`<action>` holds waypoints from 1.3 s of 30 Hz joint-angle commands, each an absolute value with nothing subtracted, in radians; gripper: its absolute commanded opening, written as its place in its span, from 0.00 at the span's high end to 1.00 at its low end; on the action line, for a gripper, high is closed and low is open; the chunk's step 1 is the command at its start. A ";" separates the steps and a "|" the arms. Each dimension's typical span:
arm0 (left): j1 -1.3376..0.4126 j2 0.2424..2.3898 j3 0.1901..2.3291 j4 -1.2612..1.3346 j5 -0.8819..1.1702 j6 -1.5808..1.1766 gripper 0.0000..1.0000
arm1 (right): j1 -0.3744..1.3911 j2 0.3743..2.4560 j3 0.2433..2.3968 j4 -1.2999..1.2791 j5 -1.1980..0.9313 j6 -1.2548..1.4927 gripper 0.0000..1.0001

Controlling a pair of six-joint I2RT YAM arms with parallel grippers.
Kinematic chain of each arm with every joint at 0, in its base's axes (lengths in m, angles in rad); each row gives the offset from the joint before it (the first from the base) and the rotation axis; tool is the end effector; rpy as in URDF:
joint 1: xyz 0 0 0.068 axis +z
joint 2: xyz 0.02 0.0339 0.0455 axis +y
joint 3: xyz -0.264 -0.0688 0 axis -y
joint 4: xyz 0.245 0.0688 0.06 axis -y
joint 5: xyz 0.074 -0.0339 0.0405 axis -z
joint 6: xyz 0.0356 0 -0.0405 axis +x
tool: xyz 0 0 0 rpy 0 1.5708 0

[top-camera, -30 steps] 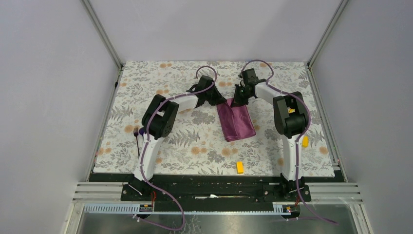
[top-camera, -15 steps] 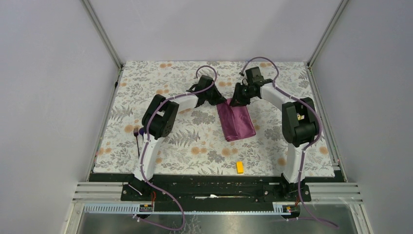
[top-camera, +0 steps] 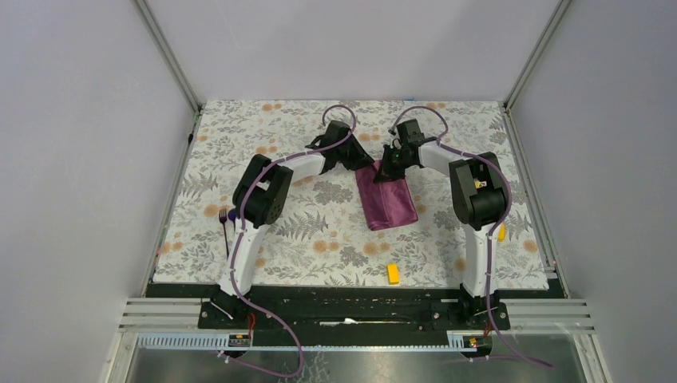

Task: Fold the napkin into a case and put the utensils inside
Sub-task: Fold the lower triangle-folded napkin at the center of the board.

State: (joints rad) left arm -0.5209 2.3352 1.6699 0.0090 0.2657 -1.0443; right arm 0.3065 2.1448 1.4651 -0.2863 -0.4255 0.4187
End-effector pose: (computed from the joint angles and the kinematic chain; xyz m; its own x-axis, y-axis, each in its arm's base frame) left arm 0.4449 -0.2661 0.1339 -0.8371 -0.4815 -0.2596 -0.1256 0.6311 -0.7655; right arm 0.4266 0.1504 0.1403 -0.9192 0.0975 -0.3814 -0.1366 0.8296 0.5414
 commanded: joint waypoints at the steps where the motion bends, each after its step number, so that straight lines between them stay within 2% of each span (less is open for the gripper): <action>1: -0.510 2.297 1.727 0.038 0.333 -1.039 0.68 | 0.314 2.187 1.466 -0.301 -0.289 0.395 1.00; 4: -0.499 2.265 1.745 0.033 0.390 -1.029 0.53 | 0.314 2.189 1.465 -0.305 -0.274 0.394 1.00; 8: -0.465 2.203 1.706 0.052 0.457 -1.013 0.41 | 0.313 2.187 1.474 -0.312 -0.275 0.391 1.00; 10: -0.441 2.178 1.649 0.115 0.511 -1.029 0.53 | 0.313 2.182 1.477 -0.316 -0.273 0.390 1.00; 14: -0.410 2.194 1.592 0.187 0.604 -1.044 0.87 | 0.313 2.180 1.481 -0.316 -0.282 0.391 1.00; 16: -0.409 2.219 1.573 0.242 0.645 -1.056 0.99 | 0.312 2.179 1.484 -0.316 -0.286 0.390 1.00; 22: -0.411 2.318 1.554 0.448 0.746 -1.129 1.00 | 0.311 2.179 1.491 -0.316 -0.300 0.385 1.00; 30: -0.410 2.405 1.563 0.448 0.710 -1.127 1.00 | 0.311 2.182 1.514 -0.325 -0.321 0.377 1.00; 33: -0.403 2.436 1.590 0.296 0.634 -1.085 1.00 | 0.312 2.169 1.546 -0.359 -0.325 0.367 0.95; 36: -0.392 2.442 1.564 0.277 0.597 -1.095 1.00 | 0.315 2.119 1.570 -0.382 -0.357 0.362 0.91; 39: -0.387 2.429 1.548 0.238 0.558 -1.080 1.00 | 0.322 2.062 1.569 -0.363 -0.436 0.379 0.82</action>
